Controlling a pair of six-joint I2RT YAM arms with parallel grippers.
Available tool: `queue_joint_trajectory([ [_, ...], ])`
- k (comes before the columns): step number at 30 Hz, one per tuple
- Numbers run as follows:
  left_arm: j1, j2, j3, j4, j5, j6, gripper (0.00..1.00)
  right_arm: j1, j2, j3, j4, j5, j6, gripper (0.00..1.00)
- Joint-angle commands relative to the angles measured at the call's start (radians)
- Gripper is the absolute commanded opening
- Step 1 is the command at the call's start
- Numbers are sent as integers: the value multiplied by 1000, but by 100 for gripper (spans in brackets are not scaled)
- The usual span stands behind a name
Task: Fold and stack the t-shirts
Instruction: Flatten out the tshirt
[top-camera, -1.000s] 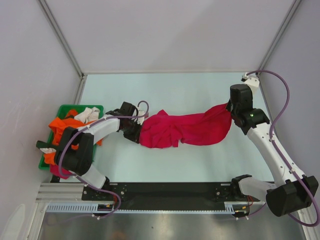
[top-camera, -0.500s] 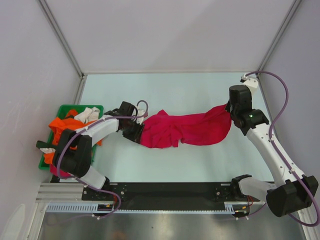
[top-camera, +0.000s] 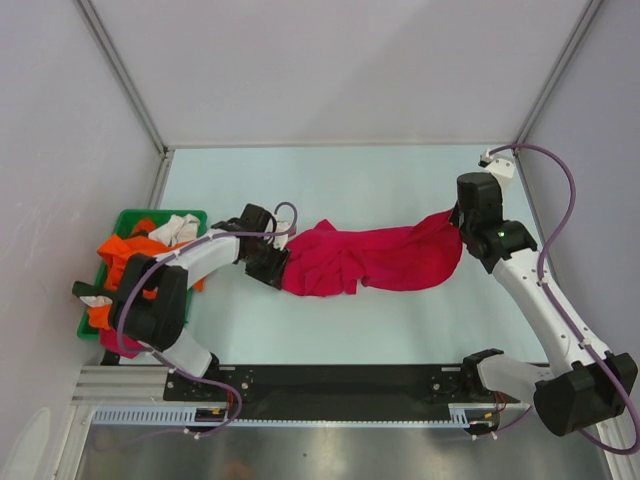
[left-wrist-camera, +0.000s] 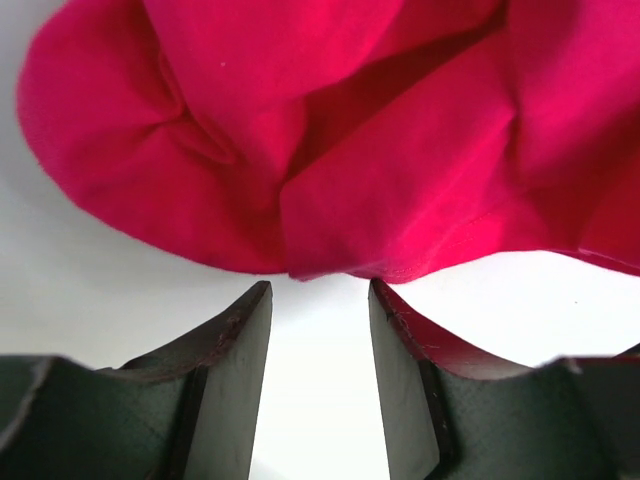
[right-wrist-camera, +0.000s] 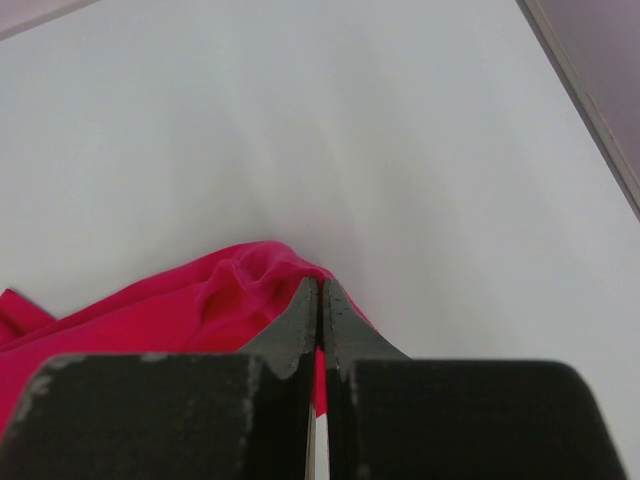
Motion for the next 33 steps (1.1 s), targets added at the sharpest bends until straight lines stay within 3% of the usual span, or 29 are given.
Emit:
queue_joint_trajectory([
  [1,-4,31,35,9,24,-2,49,5,-33,-10,26,23,-2,0],
  [17,-7,-6,60,31,-22,-6,49,4,-25,-4,31,26,-8,0],
  [24,-8,59,70,60,-22,-15,48,7,-15,1,30,16,1,0],
  [30,-10,109,87,68,-25,-6,46,7,-21,-5,26,20,1,0],
  [33,-10,126,99,69,-16,-9,39,7,-22,-12,28,20,1,0],
])
